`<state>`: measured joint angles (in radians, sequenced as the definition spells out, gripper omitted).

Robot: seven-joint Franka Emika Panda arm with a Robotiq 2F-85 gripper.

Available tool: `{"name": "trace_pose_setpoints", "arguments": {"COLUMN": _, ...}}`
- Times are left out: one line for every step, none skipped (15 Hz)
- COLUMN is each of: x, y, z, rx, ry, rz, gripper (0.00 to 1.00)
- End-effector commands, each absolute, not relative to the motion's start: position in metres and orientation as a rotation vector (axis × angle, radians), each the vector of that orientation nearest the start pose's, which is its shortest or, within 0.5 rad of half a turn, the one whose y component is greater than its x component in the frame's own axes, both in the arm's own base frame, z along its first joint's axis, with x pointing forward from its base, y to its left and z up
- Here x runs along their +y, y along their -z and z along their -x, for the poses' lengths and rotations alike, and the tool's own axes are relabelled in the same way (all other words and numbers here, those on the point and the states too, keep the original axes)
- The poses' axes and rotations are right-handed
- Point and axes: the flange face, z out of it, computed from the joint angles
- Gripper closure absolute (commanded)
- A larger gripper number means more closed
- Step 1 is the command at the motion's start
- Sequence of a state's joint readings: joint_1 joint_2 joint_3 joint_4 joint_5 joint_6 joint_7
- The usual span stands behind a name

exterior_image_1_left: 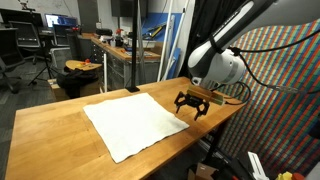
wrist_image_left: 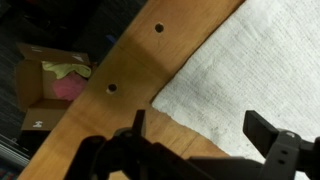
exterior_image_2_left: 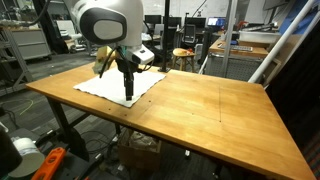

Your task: Fold the towel into a triangle twice

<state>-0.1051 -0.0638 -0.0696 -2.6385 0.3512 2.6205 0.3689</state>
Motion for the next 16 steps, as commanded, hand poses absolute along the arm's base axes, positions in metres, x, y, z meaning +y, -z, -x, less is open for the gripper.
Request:
{"name": "trace_pose_setpoints", "arguments": {"x": -0.085, "y": -0.256, "z": -0.435, "rx": 1.235, "ry": 0.033, "rz": 2.678, "gripper": 0.00}}
{"name": "trace_pose_setpoints", "arguments": {"x": -0.086, "y": -0.252, "z": -0.436, "rx": 1.240, "ry": 0.022, "rz": 2.675, "gripper": 0.00}}
{"name": "trace_pose_setpoints", "arguments": {"x": -0.085, "y": -0.247, "z": -0.436, "rx": 1.244, "ry": 0.011, "rz": 2.676, "gripper": 0.00}}
{"name": "trace_pose_setpoints", "arguments": {"x": -0.086, "y": -0.244, "z": -0.437, "rx": 1.247, "ry": 0.002, "rz": 2.675, "gripper": 0.00}}
{"name": "trace_pose_setpoints", "arguments": {"x": -0.086, "y": -0.241, "z": -0.438, "rx": 1.253, "ry": -0.009, "rz": 2.673, "gripper": 0.00}}
{"name": "trace_pose_setpoints", "arguments": {"x": -0.087, "y": -0.238, "z": -0.438, "rx": 1.258, "ry": -0.015, "rz": 2.670, "gripper": 0.00}}
{"name": "trace_pose_setpoints", "arguments": {"x": -0.088, "y": -0.236, "z": -0.438, "rx": 1.268, "ry": -0.022, "rz": 2.666, "gripper": 0.00}}
{"name": "trace_pose_setpoints", "arguments": {"x": -0.089, "y": -0.234, "z": -0.438, "rx": 1.272, "ry": -0.029, "rz": 2.662, "gripper": 0.00}}
{"name": "trace_pose_setpoints", "arguments": {"x": -0.089, "y": -0.231, "z": -0.438, "rx": 1.278, "ry": -0.037, "rz": 2.661, "gripper": 0.00}}
{"name": "trace_pose_setpoints", "arguments": {"x": -0.089, "y": -0.229, "z": -0.437, "rx": 1.280, "ry": -0.044, "rz": 2.659, "gripper": 0.00}}
{"name": "trace_pose_setpoints", "arguments": {"x": -0.089, "y": -0.226, "z": -0.437, "rx": 1.284, "ry": -0.051, "rz": 2.657, "gripper": 0.03}}
{"name": "trace_pose_setpoints", "arguments": {"x": -0.089, "y": -0.224, "z": -0.437, "rx": 1.289, "ry": -0.058, "rz": 2.653, "gripper": 0.08}}
{"name": "trace_pose_setpoints", "arguments": {"x": -0.088, "y": -0.222, "z": -0.437, "rx": 1.292, "ry": -0.065, "rz": 2.649, "gripper": 0.12}}
{"name": "trace_pose_setpoints", "arguments": {"x": -0.088, "y": -0.220, "z": -0.437, "rx": 1.295, "ry": -0.070, "rz": 2.647, "gripper": 0.13}}
{"name": "trace_pose_setpoints", "arguments": {"x": -0.087, "y": -0.218, "z": -0.438, "rx": 1.297, "ry": -0.078, "rz": 2.644, "gripper": 0.25}}
{"name": "trace_pose_setpoints", "arguments": {"x": -0.086, "y": -0.218, "z": -0.438, "rx": 1.299, "ry": -0.078, "rz": 2.642, "gripper": 0.27}}
